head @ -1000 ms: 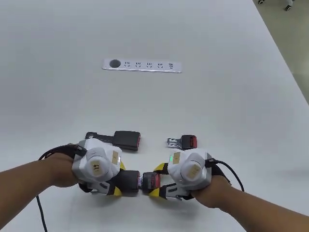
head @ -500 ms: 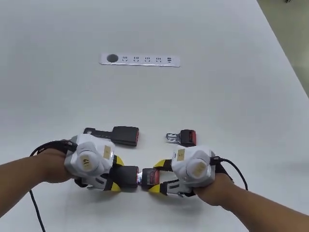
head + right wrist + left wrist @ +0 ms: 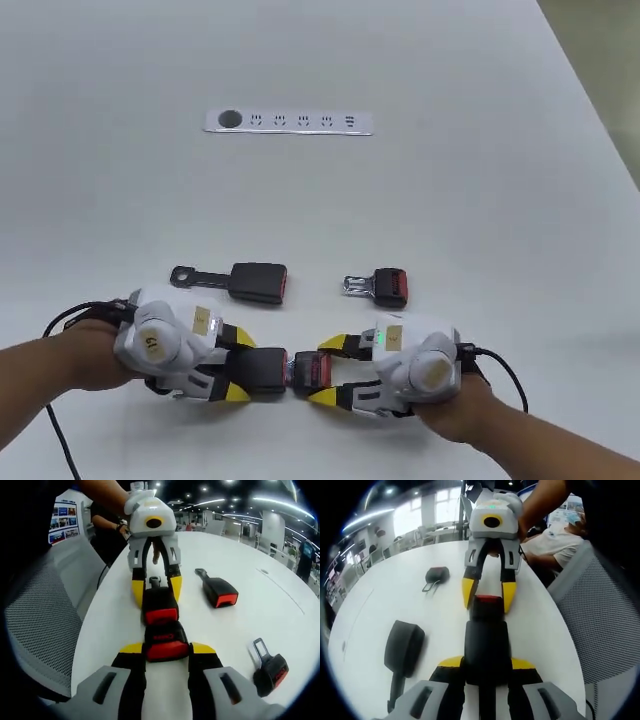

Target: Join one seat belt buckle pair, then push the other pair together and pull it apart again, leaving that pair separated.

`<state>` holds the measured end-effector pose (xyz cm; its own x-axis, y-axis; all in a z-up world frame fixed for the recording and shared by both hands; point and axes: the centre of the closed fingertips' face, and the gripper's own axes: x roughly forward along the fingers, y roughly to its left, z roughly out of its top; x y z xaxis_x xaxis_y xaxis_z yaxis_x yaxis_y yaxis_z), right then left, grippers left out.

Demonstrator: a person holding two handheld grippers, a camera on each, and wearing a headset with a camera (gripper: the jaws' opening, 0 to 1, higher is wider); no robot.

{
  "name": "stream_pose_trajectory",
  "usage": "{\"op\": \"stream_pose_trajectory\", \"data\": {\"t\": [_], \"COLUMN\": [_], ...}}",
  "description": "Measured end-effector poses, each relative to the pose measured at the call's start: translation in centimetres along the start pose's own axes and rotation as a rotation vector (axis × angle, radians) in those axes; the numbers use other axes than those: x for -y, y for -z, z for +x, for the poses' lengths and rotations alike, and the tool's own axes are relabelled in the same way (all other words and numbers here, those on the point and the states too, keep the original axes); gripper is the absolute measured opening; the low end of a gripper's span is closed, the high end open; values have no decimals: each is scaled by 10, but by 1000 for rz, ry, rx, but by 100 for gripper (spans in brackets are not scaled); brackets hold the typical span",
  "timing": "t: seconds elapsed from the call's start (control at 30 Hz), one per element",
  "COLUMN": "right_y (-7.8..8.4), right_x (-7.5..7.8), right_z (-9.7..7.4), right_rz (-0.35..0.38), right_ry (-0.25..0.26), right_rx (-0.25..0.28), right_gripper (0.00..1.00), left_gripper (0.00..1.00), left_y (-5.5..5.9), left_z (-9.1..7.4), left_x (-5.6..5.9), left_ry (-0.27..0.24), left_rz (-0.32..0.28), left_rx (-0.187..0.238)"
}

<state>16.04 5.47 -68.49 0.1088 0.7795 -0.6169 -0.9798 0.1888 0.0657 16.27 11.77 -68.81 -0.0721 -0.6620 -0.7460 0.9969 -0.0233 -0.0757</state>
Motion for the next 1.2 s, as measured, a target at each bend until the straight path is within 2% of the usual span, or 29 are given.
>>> {"op": "stream_pose_trajectory", "data": {"t": [0.23, 0.63, 0.83, 0.93, 1.07, 1.2], "right_y": [-1, 0, 0, -1, -2, 0], "right_x": [1, 1, 0, -1, -1, -2], "right_z": [-1, -3, -2, -2, -2, -2], "right_rz": [36, 44, 43, 32, 25, 35], "right_ry": [-10, -8, 3, 14, 23, 36], "right_rx": [37, 56, 46, 38, 20, 5], "right_gripper": [30, 31, 32, 33, 33, 34], "left_gripper": [33, 33, 33, 34, 34, 34], "left_y": [0, -3, -4, -2, -1, 0], "left_z": [-1, -1, 0, 2, 3, 2], "left_x": [-1, -1, -1, 0, 0, -1], "left_ry": [10, 14, 17, 7, -1, -17], "left_rz": [-13, -22, -15, 12, 38, 23], "left_rx": [20, 29, 3, -31, -55, -62]}}
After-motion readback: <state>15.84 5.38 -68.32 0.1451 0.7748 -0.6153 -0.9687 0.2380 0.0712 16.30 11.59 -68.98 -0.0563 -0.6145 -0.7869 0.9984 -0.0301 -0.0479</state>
